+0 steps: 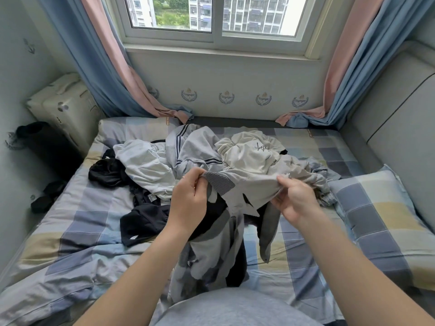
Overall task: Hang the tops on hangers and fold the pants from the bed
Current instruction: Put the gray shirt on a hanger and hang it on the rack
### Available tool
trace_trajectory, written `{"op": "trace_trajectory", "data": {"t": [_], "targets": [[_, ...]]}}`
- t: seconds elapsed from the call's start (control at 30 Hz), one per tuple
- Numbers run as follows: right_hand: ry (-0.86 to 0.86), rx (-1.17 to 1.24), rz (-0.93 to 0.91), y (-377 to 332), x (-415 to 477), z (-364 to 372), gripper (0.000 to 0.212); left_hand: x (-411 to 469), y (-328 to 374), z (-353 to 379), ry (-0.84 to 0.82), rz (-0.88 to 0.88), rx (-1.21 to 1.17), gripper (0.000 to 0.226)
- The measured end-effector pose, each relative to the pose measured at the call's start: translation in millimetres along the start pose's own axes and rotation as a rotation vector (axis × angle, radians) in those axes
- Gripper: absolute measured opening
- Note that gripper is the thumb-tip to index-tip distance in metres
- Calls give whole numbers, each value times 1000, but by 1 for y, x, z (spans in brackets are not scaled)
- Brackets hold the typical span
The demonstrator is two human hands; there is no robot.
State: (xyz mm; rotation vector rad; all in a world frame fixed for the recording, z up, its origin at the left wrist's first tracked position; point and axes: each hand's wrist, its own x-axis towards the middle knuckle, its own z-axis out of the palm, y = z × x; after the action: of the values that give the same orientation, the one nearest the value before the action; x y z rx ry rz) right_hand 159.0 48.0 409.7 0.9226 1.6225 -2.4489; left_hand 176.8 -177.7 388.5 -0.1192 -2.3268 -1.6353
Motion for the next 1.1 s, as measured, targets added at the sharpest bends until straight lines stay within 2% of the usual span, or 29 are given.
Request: {"op": "trace_trajectory", "data": {"t": [0.1, 0.17, 0.23, 0.3, 0.37, 0.43, 0.5, 0.6, 0.67, 0.73, 0.83, 0.97, 1.03, 1.1], "targets": [[121, -288, -36, 27, 12, -14, 39, 4, 8, 0, -46, -1, 9, 23], [80, -497, -164, 38, 9, -19, 54, 4, 8, -1, -108, -23, -13, 25], [-170, -626, -320, 40, 1, -17, 66, 4, 8, -5, -220, -46, -40, 23], [-474, -776, -373, 38, -10, -5, 74, 6, 12, -5, -331, -58, -60, 19], [-678, -863, -344, 42, -21, 12, 58, 9, 18, -4, -397, -44, -44, 12], [-722, -893, -365, 50, -25, 24, 26, 13, 22, -4, -418, -29, -25, 11], [-648, -882, -466, 52, -21, 28, 23, 15, 20, -8, -401, -20, -8, 15], [-504, -775, -504, 47, -18, 27, 13, 11, 10, -11, -369, -74, -32, 21], [-390, -658, -493, 39, -19, 26, 26, 2, 2, -8, -431, -129, -62, 22], [-297, -561, -480, 30, -22, 25, 29, -11, -7, 1, -514, -168, -52, 14], [-185, -442, -467, 15, -23, 23, 30, -31, -28, 13, -563, -228, 126, 19], [-95, -381, -480, -3, -18, 12, 42, -34, -53, 7, -422, -354, 416, 20], [-60, -405, -474, -6, -11, 1, 41, -20, -57, -4, -292, -443, 335, 19], [-21, -487, -446, -2, -2, -13, 38, -4, -48, -13, -192, -544, 92, 17]]}}
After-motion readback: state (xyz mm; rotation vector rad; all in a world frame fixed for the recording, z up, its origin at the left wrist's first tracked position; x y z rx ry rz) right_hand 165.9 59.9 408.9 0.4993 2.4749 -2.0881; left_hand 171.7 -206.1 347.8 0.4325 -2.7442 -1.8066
